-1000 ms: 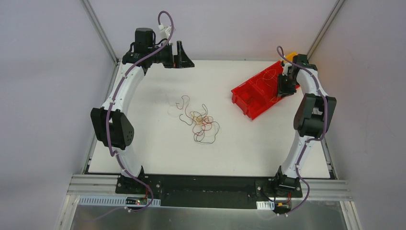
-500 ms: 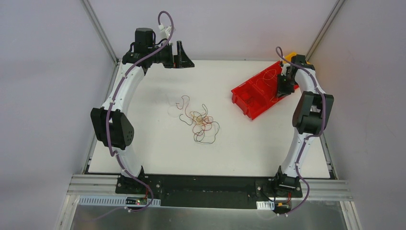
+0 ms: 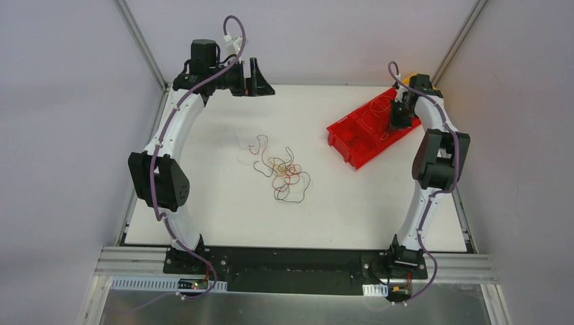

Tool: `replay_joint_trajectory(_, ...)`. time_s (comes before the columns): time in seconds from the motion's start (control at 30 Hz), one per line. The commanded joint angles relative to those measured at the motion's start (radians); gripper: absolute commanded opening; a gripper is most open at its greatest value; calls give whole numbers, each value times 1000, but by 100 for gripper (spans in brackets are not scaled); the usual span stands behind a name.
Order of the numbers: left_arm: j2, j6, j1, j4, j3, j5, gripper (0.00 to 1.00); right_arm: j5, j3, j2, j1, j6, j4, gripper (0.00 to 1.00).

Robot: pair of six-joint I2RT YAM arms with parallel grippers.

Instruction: Untangle the cables

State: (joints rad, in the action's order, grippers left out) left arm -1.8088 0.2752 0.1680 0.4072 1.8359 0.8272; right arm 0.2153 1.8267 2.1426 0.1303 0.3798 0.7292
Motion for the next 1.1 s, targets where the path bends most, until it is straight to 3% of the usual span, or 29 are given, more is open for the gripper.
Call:
replay_joint_trajectory(0.0,-1,3,-15,3,36,-8,99,22,68,7,-29,-17,-73,0)
replay_joint_trajectory(0.27,0,-29,-15,39,33,-18,99,6,40,57,-43,21,-104,0)
replay_joint_trajectory(0.53,32,-145,-28,103,-112,-68,99,23,-130,-120,-41,115,-58,0)
replay_joint_trajectory(0.63,29,-183,-28,109,-154,-86,99,32,-156,-191,-36,134,-28,16)
replay_joint_trajectory(0.87,6,-183,-28,112,-155,-78,99,91,-31,-234,-28,115,-12,35)
replay_joint_trajectory(1.07,-28,-265,-29,179,-154,-174,99,159,126,-177,-29,49,6,66)
